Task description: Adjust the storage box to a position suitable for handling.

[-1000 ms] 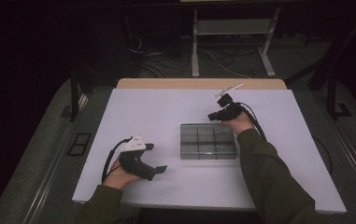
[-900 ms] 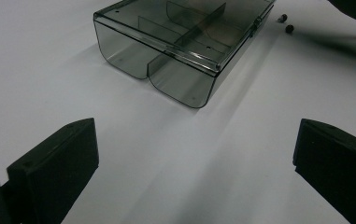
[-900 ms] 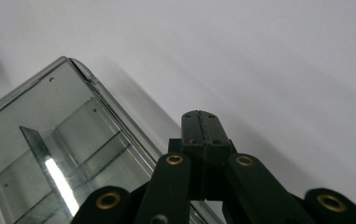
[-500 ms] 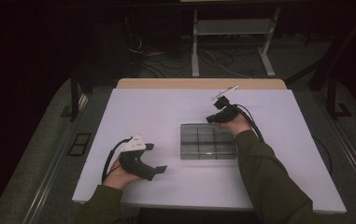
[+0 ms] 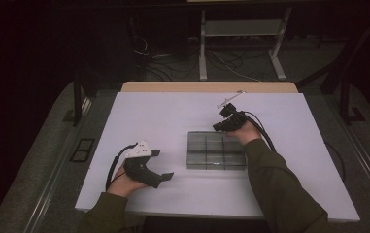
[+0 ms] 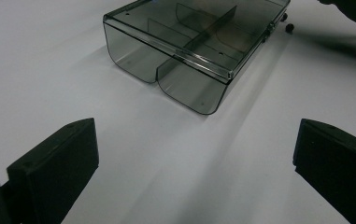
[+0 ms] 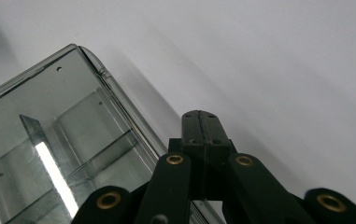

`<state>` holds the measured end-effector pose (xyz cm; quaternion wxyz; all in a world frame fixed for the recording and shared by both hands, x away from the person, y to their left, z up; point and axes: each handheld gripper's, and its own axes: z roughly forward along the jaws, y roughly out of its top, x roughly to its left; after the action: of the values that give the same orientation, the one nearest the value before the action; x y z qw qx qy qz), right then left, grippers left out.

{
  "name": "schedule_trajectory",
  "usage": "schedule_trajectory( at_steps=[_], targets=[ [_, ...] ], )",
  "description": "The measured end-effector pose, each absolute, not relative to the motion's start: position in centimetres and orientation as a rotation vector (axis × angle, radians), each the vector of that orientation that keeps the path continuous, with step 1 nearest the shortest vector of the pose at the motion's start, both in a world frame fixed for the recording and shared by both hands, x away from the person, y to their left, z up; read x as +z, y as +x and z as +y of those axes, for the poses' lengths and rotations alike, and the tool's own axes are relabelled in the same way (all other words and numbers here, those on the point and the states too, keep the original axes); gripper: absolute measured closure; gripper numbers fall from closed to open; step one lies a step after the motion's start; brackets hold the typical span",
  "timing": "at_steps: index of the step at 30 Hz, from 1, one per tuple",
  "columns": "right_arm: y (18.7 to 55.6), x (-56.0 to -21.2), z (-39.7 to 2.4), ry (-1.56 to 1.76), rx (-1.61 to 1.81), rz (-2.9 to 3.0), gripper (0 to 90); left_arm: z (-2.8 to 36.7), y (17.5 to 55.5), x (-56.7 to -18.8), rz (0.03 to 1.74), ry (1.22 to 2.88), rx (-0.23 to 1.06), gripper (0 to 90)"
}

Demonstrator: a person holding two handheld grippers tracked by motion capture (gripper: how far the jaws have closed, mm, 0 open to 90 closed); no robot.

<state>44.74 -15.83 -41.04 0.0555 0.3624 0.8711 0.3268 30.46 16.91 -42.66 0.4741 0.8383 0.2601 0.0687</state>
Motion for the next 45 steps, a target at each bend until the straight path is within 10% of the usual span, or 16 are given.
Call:
schedule_trajectory(
  at_steps=[45],
  targets=[
    [39.1,-41.3,-14.9,0.918,1.005,2.693,89.1,16.9,30.1,-43.0,0.638,2.058,0.165,0.0]
  ],
)
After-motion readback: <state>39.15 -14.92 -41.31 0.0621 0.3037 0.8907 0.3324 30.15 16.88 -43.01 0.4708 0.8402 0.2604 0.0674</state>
